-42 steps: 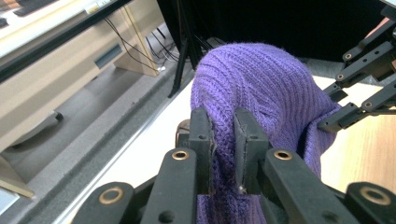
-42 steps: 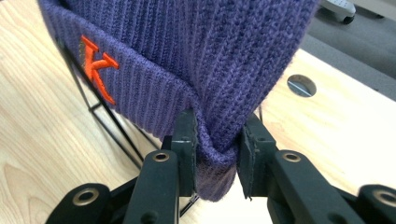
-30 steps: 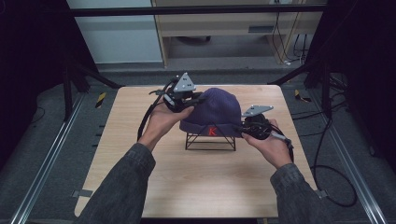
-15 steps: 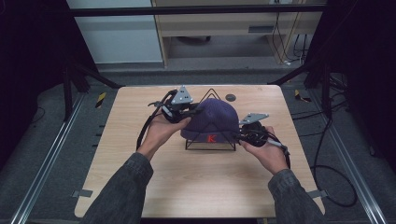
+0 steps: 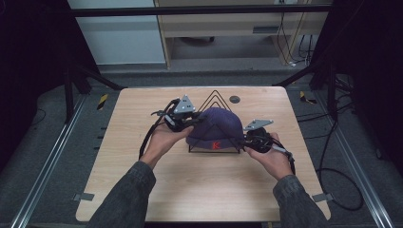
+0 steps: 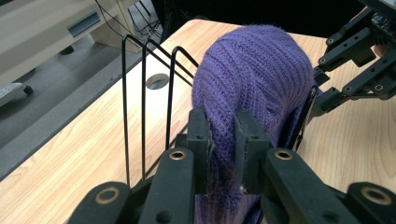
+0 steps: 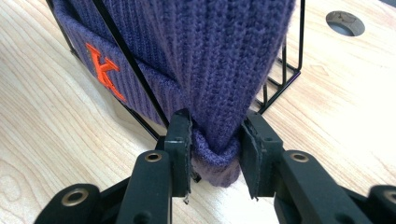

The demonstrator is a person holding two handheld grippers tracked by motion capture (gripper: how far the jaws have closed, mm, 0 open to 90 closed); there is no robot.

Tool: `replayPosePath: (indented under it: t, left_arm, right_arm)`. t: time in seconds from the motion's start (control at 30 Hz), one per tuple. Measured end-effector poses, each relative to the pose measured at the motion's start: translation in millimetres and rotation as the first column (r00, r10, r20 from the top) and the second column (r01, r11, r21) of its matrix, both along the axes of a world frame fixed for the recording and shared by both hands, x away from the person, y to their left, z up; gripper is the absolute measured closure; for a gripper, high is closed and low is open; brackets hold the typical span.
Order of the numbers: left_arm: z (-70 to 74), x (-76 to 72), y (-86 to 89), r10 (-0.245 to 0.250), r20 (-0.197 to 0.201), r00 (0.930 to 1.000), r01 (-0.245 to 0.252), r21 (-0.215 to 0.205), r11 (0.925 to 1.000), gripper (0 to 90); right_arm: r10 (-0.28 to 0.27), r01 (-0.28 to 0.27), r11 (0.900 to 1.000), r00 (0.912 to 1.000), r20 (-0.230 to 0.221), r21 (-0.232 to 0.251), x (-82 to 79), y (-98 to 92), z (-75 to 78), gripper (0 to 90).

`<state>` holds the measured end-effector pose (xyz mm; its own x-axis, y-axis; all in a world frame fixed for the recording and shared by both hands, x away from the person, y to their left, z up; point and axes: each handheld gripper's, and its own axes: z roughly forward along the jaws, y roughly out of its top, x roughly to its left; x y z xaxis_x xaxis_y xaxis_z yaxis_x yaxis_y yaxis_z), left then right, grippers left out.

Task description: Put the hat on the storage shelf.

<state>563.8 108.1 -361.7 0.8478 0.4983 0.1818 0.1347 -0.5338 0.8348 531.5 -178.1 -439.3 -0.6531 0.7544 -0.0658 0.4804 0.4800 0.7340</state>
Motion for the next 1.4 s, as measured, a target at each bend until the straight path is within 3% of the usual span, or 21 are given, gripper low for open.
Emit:
replayPosePath:
  t: [0.87, 1.4]
  left_arm:
    - [-6.8, -2.4, 2.5, 0.006, -0.003, 1.0000, -0.006, 0.000, 1.0000, 78.2]
    - [-16.5, -4.3, 5.6, 0.027, -0.029, 0.9992, -0.028, -0.022, 0.9994, 73.4]
  right_arm:
    - [-0.002, 0.002, 1.000, 0.9999, -0.013, 0.003, 1.6, 0.5, -9.1, 66.4]
    - [-0.007, 0.006, 1.000, 0.9996, -0.028, -0.013, 3.9, 0.7, -13.6, 64.8]
